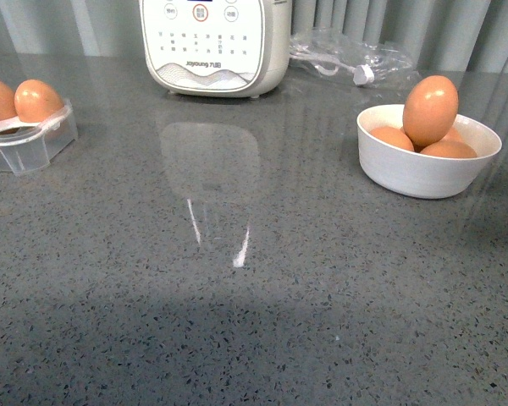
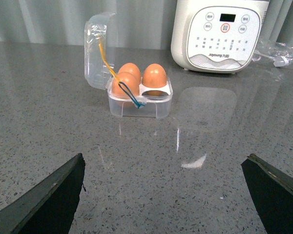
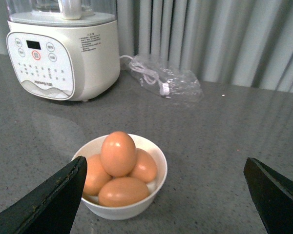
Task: Put egg into box
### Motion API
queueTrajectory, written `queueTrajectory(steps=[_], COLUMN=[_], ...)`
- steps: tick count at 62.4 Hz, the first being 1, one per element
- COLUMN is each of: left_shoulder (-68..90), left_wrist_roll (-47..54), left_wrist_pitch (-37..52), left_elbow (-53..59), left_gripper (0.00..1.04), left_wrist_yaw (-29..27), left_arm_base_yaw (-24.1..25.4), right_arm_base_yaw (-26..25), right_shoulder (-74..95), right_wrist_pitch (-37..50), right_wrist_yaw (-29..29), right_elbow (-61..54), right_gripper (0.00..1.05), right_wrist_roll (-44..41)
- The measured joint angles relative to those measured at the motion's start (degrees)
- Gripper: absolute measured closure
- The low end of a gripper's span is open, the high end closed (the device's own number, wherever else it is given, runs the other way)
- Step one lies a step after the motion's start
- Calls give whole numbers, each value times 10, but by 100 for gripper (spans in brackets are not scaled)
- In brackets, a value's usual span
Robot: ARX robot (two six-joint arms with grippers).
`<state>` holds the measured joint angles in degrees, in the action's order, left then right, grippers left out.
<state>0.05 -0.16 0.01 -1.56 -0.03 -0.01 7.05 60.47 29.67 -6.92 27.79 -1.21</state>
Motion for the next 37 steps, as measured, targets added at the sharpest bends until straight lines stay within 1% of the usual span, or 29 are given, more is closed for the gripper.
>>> queueTrajectory(steps=[9, 18, 27, 37], left_shoulder=[0, 0, 0, 0], left_wrist_roll=[0, 0, 0, 0], left_wrist_pitch=[0, 0, 0, 0], left_elbow=[0, 0, 0, 0], left_gripper=[7, 7, 7, 7], left_wrist_yaw=[0, 0, 0, 0], left_arm_base_yaw=[0, 0, 0, 0], right_arm_base_yaw=[3, 7, 8, 10], right_shoulder=[79, 141, 188, 223], right_wrist_pitch=[-27, -64, -99, -124], right_wrist_yaw=[-22, -19, -12, -31], right_elbow=[89, 155, 192, 222], right_gripper=[7, 7, 7, 7], right_wrist_roll=[25, 23, 11, 5])
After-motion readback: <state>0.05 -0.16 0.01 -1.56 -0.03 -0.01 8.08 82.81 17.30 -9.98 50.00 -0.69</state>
